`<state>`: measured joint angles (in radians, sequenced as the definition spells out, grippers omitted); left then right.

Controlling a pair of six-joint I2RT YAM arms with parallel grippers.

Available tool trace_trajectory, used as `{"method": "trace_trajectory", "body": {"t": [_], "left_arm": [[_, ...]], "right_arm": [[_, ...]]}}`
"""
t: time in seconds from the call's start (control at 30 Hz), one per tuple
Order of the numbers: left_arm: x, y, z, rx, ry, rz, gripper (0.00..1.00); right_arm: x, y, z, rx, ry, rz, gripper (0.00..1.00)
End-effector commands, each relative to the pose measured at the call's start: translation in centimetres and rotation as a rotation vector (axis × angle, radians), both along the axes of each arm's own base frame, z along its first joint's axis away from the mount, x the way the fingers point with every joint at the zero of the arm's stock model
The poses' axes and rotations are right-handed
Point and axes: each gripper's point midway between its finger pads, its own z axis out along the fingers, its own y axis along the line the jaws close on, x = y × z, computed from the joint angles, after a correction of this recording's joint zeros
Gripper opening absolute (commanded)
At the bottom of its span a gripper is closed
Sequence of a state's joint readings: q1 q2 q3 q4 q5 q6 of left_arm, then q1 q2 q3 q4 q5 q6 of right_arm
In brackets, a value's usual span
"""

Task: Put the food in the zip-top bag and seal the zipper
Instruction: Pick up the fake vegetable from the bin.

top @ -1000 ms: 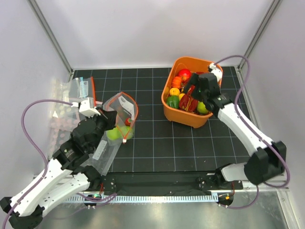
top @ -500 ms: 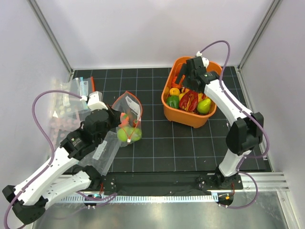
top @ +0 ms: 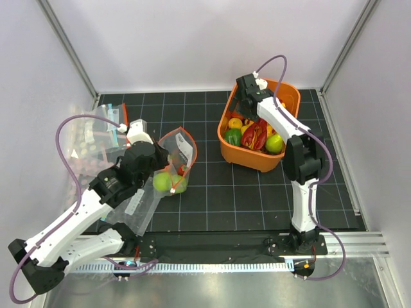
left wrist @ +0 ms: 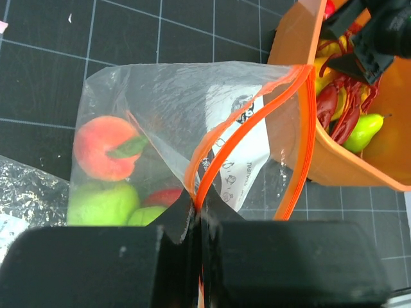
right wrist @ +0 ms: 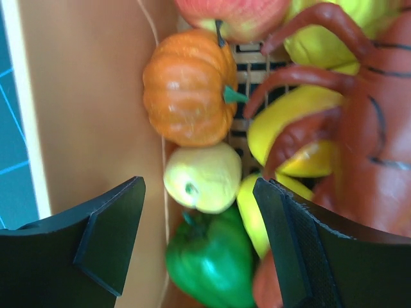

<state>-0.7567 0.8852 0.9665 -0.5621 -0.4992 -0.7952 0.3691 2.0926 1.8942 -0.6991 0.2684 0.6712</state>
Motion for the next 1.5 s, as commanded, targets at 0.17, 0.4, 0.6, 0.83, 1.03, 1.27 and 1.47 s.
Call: {"method": "trace_trajectory", "body": {"t": [0.17, 0.4, 0.6, 0.83, 1.03, 1.27, 1.47], "left_arm": [[0.6, 0.0, 2.4, 0.014, -0.064, -0.015, 0.01], [0.5, 0.6, 2.2, 0.030, -0.071, -0.002, 0.02], [0.1, 1.0, 1.5, 0.021, -0.060, 0.007, 0.02], [0.1, 1.1, 1.2, 0.035, -0.060, 0.011, 0.03], [0.0, 1.1, 0.2, 0.050, -0.045, 0.002, 0.02], [-0.8, 1.5, -0.5, 0.021, -0.037, 0.003, 0.02], [-1.3, 1.8, -1.4, 0.027, -0.016, 0.004, 0.02]], "right_arm": [[3.4, 0.4, 1.4, 0.043, -0.077, -0.105, 0.78], [4.9, 0.7, -1.3, 0.062, -0.049, -0.170, 0.81], [6.2, 0.4, -3.4, 0.083, -0.046, -0.207, 0.84], [8.0, 1.1, -3.9, 0.128, -0.100, -0.220, 0.69], [9.4, 0.8, -4.7, 0.124, -0.155, -0.231, 0.67], [9.4, -2.7, -7.4, -0.014, -0.104, -0.265, 0.93], [10.9, -3.1, -9.2, -0.027, -0.214, -0.266, 0.79]]}}
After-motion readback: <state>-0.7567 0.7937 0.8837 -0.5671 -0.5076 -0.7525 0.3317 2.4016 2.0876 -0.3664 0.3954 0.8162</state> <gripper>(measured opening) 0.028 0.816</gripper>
